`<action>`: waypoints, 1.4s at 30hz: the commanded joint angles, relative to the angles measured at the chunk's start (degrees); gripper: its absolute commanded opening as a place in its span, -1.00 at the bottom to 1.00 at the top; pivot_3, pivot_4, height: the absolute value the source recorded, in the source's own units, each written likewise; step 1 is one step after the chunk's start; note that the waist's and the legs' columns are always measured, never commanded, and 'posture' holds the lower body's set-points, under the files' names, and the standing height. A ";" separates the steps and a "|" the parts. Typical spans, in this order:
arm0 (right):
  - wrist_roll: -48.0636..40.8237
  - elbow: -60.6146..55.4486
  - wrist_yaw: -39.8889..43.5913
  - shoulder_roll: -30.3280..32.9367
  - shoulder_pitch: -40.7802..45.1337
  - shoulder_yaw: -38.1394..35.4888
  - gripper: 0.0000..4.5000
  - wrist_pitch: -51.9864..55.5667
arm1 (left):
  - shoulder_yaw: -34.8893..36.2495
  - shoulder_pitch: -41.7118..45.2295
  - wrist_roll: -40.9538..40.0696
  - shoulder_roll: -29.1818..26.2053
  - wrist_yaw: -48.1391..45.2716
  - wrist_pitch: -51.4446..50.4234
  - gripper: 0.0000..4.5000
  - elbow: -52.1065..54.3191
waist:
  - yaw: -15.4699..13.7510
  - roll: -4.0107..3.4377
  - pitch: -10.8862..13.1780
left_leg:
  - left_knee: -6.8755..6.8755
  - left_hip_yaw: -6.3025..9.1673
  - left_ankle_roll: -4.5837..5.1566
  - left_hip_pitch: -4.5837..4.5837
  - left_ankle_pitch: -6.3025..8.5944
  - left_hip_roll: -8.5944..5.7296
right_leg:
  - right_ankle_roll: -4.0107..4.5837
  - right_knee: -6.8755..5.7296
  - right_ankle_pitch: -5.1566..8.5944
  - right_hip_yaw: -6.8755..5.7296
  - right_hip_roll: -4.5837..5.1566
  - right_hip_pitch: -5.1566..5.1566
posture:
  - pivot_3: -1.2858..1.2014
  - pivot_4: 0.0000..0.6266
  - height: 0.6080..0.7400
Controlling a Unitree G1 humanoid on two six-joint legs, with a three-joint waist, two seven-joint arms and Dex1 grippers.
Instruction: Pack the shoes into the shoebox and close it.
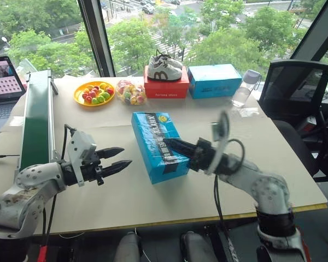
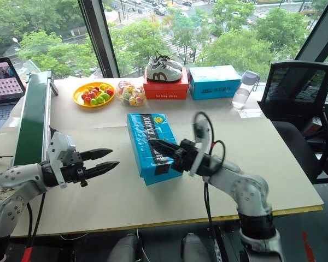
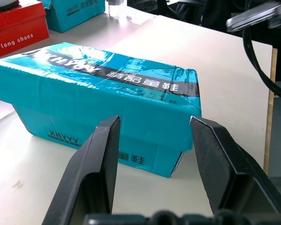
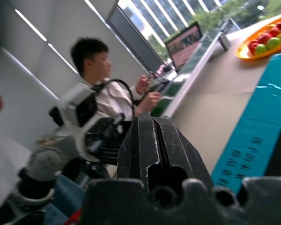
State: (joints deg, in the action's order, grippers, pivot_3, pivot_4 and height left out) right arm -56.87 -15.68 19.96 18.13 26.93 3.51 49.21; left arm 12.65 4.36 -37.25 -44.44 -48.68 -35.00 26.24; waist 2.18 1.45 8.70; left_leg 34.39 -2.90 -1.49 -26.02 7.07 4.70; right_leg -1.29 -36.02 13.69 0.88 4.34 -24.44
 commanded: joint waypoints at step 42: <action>20.99 22.21 4.77 -0.35 19.08 -21.84 -0.98 -7.48 | 11.03 5.89 10.78 23.32 41.65 2.74 0.12 -8.07 | -2.06 0.07 -0.02 | 0.36 -0.03 0.35 -0.26 -0.18 0.01 | -0.30 -0.08 -0.37 -0.07 -0.02 0.11 | 0.03 -0.52 0.96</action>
State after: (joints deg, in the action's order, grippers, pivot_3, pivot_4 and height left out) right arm -36.80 9.43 25.10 15.68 48.26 -17.69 41.79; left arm 21.07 8.42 -27.19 -22.12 -11.42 -33.86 17.69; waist 0.12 1.52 8.68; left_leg 34.75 -2.93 -1.14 -26.27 6.89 4.70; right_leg -1.60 -36.11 13.32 0.81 4.32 -24.33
